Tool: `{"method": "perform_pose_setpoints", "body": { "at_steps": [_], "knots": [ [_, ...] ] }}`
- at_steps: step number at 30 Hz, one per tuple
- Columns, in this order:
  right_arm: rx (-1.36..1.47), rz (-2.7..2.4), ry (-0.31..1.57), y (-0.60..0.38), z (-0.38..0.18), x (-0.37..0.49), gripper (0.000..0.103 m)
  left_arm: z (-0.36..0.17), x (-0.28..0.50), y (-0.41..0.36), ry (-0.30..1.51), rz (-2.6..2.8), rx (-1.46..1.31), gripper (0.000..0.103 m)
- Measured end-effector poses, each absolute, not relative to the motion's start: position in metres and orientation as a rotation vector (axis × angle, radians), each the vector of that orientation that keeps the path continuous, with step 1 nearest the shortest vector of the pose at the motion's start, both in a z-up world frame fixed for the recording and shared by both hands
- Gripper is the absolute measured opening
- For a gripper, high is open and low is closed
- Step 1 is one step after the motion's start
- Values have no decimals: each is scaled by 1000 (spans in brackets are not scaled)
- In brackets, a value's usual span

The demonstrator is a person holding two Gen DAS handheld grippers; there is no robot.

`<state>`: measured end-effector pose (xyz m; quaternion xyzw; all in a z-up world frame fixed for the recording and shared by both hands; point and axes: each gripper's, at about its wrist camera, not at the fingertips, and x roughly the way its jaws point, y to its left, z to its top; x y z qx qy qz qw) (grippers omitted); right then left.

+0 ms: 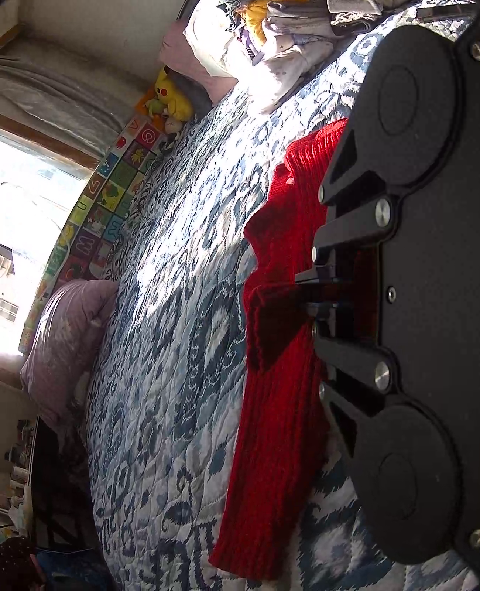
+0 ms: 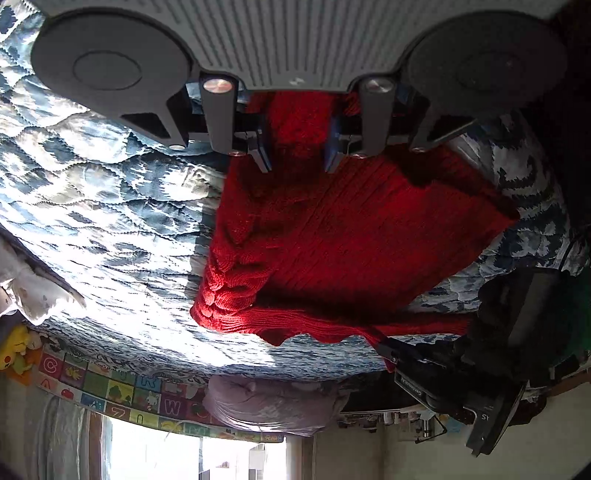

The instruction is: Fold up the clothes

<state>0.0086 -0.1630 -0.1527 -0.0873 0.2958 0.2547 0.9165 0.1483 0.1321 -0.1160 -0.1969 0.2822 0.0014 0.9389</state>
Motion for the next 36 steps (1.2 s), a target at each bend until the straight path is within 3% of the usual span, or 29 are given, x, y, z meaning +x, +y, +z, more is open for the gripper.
{"method": "perform_pose_setpoints", "body": {
  "at_steps": [8, 13, 18, 22, 27, 36],
  "knots": [
    [-188, 571, 530, -170, -116, 8, 31, -114, 147, 130, 563, -18, -327, 7],
    [-136, 536, 497, -172, -112, 53, 31, -120, 149, 131, 572, -11, -320, 7],
    [-118, 581, 653, -164, -142, 106, 29, -124, 150, 131, 581, -11, -307, 7],
    [-117, 636, 668, -170, -123, 118, 29, -123, 147, 125, 574, -23, -270, 7],
    [47, 602, 649, -187, -117, 142, 29, -112, 142, 111, 529, -37, -195, 7],
    [608, 576, 754, -223, -134, 216, 29, -80, 130, 62, 397, -144, 86, 7]
  ]
}}
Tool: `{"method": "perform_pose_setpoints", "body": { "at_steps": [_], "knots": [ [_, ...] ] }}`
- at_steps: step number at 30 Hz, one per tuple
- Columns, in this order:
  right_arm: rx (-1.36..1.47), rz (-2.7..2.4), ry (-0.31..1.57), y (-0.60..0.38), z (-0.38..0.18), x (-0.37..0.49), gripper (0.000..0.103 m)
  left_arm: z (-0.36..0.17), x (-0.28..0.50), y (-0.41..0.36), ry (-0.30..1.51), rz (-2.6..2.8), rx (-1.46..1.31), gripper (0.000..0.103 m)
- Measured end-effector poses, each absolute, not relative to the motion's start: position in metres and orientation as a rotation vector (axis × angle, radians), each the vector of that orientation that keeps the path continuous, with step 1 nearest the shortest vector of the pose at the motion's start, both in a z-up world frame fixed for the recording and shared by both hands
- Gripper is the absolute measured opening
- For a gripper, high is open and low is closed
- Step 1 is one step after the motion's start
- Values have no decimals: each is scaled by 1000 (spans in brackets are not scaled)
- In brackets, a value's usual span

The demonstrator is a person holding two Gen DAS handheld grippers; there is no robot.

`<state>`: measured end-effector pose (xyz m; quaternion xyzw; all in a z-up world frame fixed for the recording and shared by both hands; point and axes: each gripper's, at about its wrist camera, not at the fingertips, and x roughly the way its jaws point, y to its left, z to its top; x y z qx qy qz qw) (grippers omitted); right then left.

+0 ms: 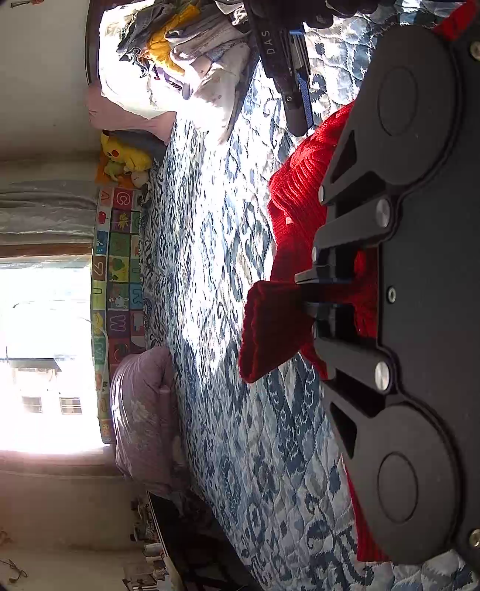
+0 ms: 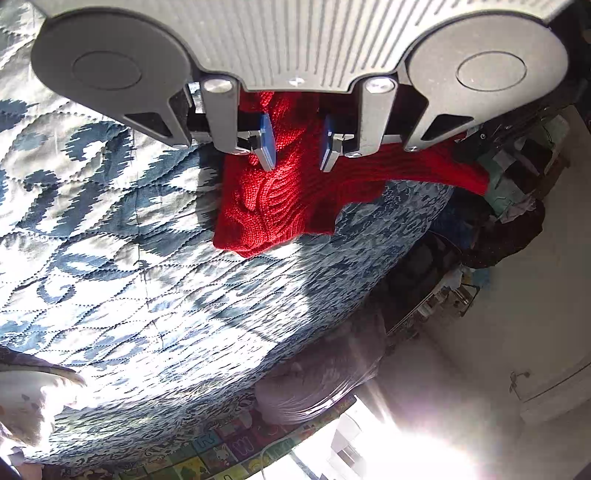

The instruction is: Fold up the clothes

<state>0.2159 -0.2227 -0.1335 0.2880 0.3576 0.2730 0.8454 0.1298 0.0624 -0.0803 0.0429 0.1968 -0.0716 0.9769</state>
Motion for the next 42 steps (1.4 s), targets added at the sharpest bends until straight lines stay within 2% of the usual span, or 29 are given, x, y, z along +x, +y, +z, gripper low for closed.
{"method": "perform_pose_setpoints", "body": {
  "at_steps": [4, 8, 16, 21, 23, 32, 33, 35, 37, 38, 40, 42],
  "knots": [
    [727, 541, 897, -220, -157, 245, 29, -70, 116, 36, 299, -240, 253, 7],
    [842, 521, 933, -224, -172, 250, 28, -72, 89, 3, 200, -431, 487, 7],
    [974, 515, 926, -244, -176, 250, 28, -137, 38, -39, 110, -809, 1101, 7],
    [964, 503, 890, -267, -166, 235, 33, -150, 37, -32, 106, -880, 1210, 7],
    [879, 516, 900, -267, -158, 222, 42, -153, 36, -33, 94, -891, 1251, 7],
    [583, 518, 940, -255, -149, 132, 42, -152, 29, -29, 64, -888, 1322, 7],
    [567, 505, 943, -253, -151, 123, 41, -153, 29, -29, 63, -890, 1331, 7],
    [576, 505, 928, -251, -153, 109, 23, -157, 28, -31, 68, -891, 1342, 7],
    [575, 507, 901, -248, -150, 100, 13, -160, 30, -33, 101, -888, 1336, 8],
    [555, 502, 887, -246, -147, 97, 11, -162, 31, -33, 120, -888, 1339, 9],
    [539, 497, 863, -244, -142, 93, 10, -162, 32, -32, 147, -882, 1344, 22],
    [564, 492, 841, -245, -138, 90, 9, -155, 35, -28, 187, -883, 1311, 28]
  ]
}}
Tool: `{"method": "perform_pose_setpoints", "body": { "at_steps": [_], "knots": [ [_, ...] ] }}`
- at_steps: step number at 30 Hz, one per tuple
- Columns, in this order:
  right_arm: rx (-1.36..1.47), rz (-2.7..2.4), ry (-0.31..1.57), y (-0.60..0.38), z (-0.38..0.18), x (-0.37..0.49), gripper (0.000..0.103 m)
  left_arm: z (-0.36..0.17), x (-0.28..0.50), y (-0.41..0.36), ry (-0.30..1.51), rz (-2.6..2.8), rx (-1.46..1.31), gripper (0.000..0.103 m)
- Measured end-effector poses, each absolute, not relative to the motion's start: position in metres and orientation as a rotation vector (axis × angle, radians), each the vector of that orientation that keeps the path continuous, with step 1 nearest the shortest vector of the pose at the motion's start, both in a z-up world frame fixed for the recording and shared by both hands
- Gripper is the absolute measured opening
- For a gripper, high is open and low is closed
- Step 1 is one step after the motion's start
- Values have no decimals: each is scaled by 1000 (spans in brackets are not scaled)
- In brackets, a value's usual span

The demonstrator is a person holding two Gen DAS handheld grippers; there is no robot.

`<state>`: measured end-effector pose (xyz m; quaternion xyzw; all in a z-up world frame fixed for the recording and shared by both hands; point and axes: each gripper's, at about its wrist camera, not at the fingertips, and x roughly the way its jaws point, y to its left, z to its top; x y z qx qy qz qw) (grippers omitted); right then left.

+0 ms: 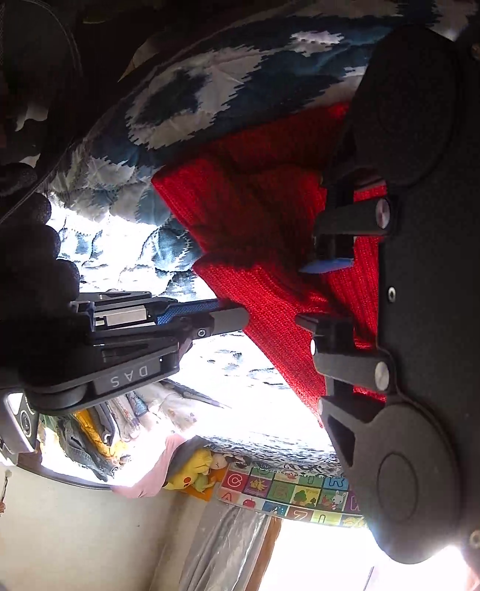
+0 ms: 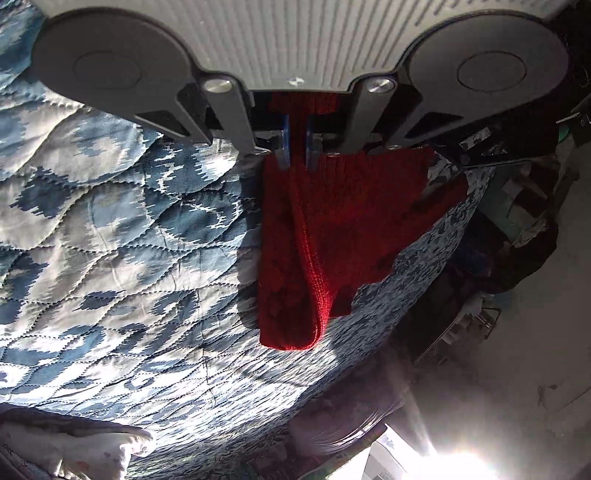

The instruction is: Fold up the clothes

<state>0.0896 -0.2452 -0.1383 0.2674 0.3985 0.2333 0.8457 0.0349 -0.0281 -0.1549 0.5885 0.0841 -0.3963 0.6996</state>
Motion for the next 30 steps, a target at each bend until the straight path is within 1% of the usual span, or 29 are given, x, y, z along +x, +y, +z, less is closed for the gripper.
{"method": "perform_pose_setpoints", "body": {
  "at_steps": [2, 4, 9, 11, 13, 16, 19, 23, 27, 30],
  "knots": [
    [595, 493, 816, -248, -134, 85, 9, -141, 43, -21, 254, -882, 1225, 29],
    [617, 496, 816, -250, -135, 82, 9, -119, 57, -13, 327, -873, 1040, 29],
    [673, 479, 865, -250, -151, 80, 9, -81, 119, -4, 418, -668, 572, 29],
    [699, 471, 875, -250, -155, 81, 9, -77, 152, -12, 468, -593, 444, 25],
    [724, 468, 881, -250, -157, 82, 9, -80, 182, -26, 505, -539, 362, 15],
    [719, 467, 882, -249, -157, 83, 9, -93, 222, -46, 573, -493, 325, 9],
    [727, 462, 887, -249, -160, 84, 9, -113, 248, -62, 654, -471, 368, 7],
    [726, 456, 888, -248, -163, 86, 9, -139, 265, -68, 713, -427, 434, 6],
    [719, 453, 893, -247, -164, 86, 9, -128, 266, -56, 736, -465, 378, 6],
    [710, 452, 888, -247, -164, 84, 10, -108, 271, -38, 721, -475, 247, 7]
  ]
}}
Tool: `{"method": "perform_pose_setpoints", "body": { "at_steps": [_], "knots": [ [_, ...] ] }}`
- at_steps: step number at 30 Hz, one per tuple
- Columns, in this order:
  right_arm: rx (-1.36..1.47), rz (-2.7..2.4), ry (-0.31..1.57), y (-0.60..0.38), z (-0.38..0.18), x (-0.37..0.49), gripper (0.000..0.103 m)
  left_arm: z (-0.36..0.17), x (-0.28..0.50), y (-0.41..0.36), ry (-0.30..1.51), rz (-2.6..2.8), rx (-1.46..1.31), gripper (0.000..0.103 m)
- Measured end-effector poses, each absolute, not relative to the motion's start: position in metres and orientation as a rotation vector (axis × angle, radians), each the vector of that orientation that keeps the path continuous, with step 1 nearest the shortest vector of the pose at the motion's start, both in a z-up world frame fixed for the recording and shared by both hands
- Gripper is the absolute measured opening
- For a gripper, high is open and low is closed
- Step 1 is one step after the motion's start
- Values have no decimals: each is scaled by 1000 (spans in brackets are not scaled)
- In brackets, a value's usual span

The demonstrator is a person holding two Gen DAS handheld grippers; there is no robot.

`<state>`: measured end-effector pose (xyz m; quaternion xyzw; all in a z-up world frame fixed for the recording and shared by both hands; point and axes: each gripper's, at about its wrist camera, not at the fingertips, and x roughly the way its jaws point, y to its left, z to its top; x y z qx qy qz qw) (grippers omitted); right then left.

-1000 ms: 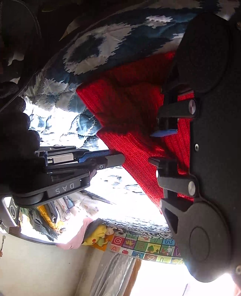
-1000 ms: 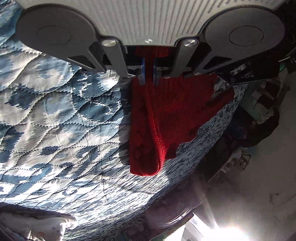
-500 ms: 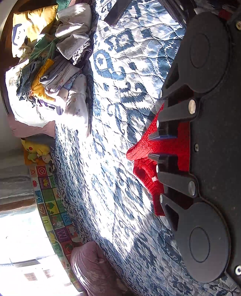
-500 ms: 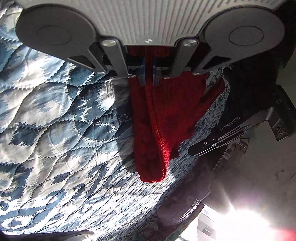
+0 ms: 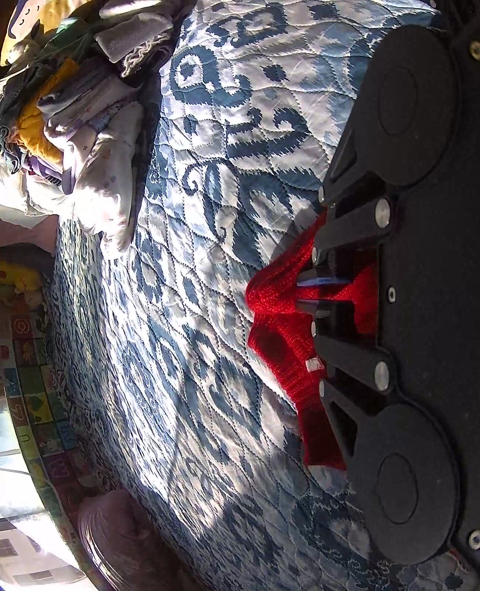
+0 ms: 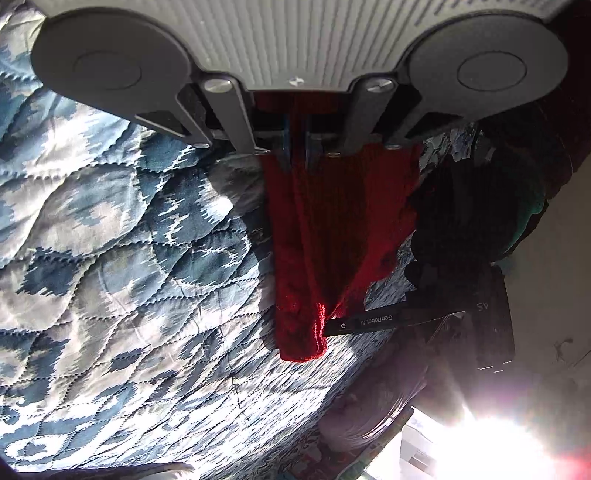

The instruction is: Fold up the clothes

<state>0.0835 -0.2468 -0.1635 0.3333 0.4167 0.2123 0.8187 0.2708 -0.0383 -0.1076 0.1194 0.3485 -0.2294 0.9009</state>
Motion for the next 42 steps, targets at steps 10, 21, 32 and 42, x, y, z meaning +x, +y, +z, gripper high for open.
{"method": "perform_pose_setpoints", "body": {
  "at_steps": [10, 21, 32, 42],
  "knots": [
    [551, 415, 861, -231, -156, 75, 15, -137, 294, -74, 766, -422, 406, 6],
    [340, 351, 696, -223, -120, 42, 22, -85, 226, -33, 678, -482, 292, 7],
    [271, 381, 767, -202, -149, 51, 33, -139, 208, -52, 762, -513, 276, 7],
    [466, 373, 782, -234, -147, 30, 56, -108, 159, 26, 729, -446, 26, 38]
  ]
}}
